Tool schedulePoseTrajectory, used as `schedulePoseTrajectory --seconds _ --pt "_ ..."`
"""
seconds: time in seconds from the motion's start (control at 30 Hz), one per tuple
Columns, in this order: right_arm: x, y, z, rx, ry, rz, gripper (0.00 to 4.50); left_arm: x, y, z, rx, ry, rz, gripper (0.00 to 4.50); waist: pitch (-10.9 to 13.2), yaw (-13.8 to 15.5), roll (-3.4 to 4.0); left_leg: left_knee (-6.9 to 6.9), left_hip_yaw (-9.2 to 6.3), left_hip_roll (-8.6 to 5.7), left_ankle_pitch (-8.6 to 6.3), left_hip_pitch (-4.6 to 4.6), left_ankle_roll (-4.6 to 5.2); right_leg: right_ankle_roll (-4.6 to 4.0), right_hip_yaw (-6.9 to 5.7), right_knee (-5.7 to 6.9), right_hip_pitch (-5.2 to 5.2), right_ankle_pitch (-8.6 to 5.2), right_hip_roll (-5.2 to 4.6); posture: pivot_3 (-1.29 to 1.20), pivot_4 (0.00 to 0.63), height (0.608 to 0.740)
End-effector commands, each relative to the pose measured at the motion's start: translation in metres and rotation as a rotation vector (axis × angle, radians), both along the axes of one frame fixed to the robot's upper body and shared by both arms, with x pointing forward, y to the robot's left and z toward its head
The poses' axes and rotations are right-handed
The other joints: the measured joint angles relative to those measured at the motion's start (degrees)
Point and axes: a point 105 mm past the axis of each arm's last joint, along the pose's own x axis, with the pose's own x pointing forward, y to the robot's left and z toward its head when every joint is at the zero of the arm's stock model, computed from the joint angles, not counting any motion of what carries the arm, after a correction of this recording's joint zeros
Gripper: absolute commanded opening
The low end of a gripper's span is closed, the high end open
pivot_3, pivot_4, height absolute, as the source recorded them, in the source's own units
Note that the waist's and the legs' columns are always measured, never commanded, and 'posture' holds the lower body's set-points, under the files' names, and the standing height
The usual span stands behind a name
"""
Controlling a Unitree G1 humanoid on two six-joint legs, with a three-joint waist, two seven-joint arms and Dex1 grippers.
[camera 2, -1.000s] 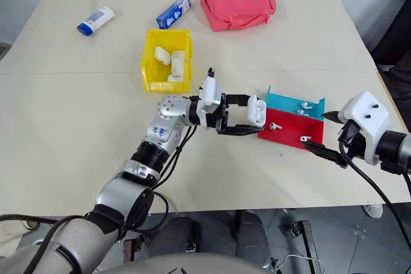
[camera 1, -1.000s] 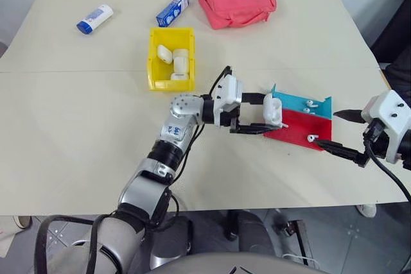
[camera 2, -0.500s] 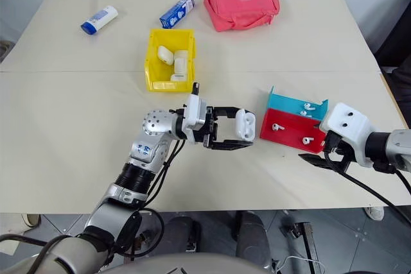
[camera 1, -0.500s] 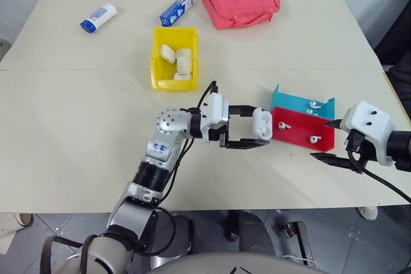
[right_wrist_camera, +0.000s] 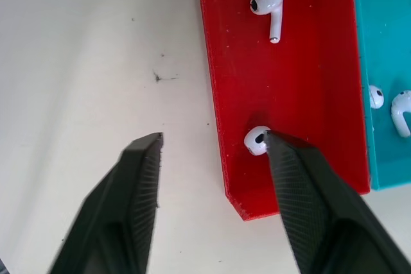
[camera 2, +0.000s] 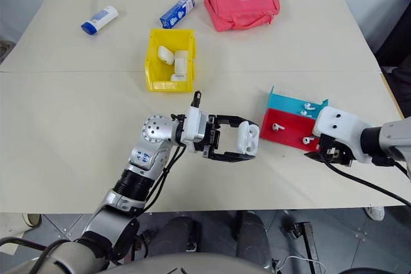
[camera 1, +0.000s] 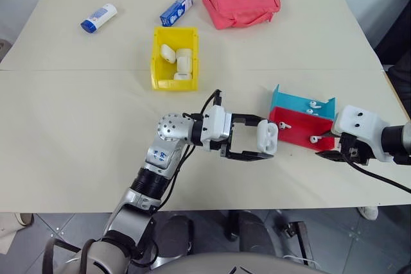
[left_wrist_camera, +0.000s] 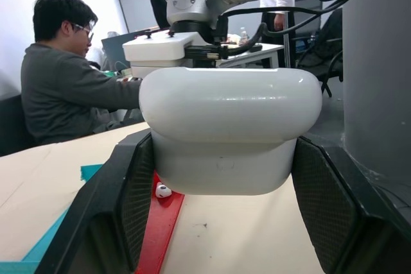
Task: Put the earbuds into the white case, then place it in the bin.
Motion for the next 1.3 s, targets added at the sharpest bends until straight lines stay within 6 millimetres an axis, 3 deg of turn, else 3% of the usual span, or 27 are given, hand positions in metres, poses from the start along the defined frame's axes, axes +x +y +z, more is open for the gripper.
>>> schedulePoseTrajectory --seconds 0.03,0.1,0.23,0.57,0.9,1.03,1.13,1.3 --pt "0.003 -0.004 0.008 -0.054 -0.027 0.02 2.67 -0.009 -0.004 0.009 -0.041 -0.02 -0.028 2.8 0.0 0.0 0.0 0.0 0.0 0.0 0.0 0.0 0.0 0.0 0.0 0.0 0.0 0.0 0.0 0.0 0.15 0.74" --pt "0.003 -0.006 0.007 -0.077 -0.022 0.027 2.67 -0.01 -0.004 0.007 -0.042 -0.014 -0.027 2.8 0.0 -0.1 0.01 0.0 0.0 0.0 0.0 0.0 0.0 0.01 0.0 0.0 0.0 0.0 0.0 0.0 0.15 0.74" --pt "0.006 -0.01 0.004 -0.114 -0.015 0.046 1.84 -0.013 -0.005 0.005 -0.039 -0.009 -0.032 2.8 0.0 -0.1 0.02 0.0 0.0 0.0 0.0 0.0 0.0 0.0 0.0 -0.02 -0.01 0.0 0.0 0.0 0.15 0.74" --pt "0.016 -0.012 -0.002 -0.195 0.004 0.126 1.84 -0.015 -0.004 0.002 -0.028 -0.003 -0.034 2.8 -0.1 -0.2 0.1 0.0 0.01 0.0 0.0 0.0 -0.01 0.01 0.0 -0.01 -0.03 0.01 0.01 0.0 0.15 0.74" --pt "0.041 -0.01 0.002 -0.233 -0.028 0.173 1.84 -0.011 -0.001 0.001 -0.019 0.001 -0.008 2.8 -0.1 -0.4 0.18 0.01 0.03 -0.01 0.01 -0.02 -0.02 0.03 0.0 0.04 -0.06 0.03 0.02 0.0 0.15 0.74" --pt "0.045 -0.009 0.003 -0.244 -0.029 0.185 2.71 -0.01 -0.001 0.001 -0.016 0.002 0.001 2.8 -0.1 -0.3 0.19 0.01 0.01 0.0 0.02 -0.07 -0.03 0.06 -0.04 0.11 -0.05 0.07 0.01 0.0 0.15 0.74" --pt "0.046 -0.009 0.003 -0.243 -0.027 0.191 3.72 -0.009 0.0 0.001 -0.016 0.001 0.005 2.8 -0.1 -0.4 0.19 0.02 0.01 -0.01 0.02 -0.09 -0.03 0.08 -0.05 0.09 -0.05 0.13 0.02 0.0 0.15 0.74" --pt "0.046 -0.007 -0.002 -0.242 0.005 0.213 3.72 -0.008 0.0 0.001 -0.015 0.001 0.011 2.8 -0.1 -0.6 0.2 0.02 0.01 0.0 0.03 -0.09 -0.04 0.08 -0.05 0.08 -0.05 0.14 0.03 0.0 0.15 0.74"
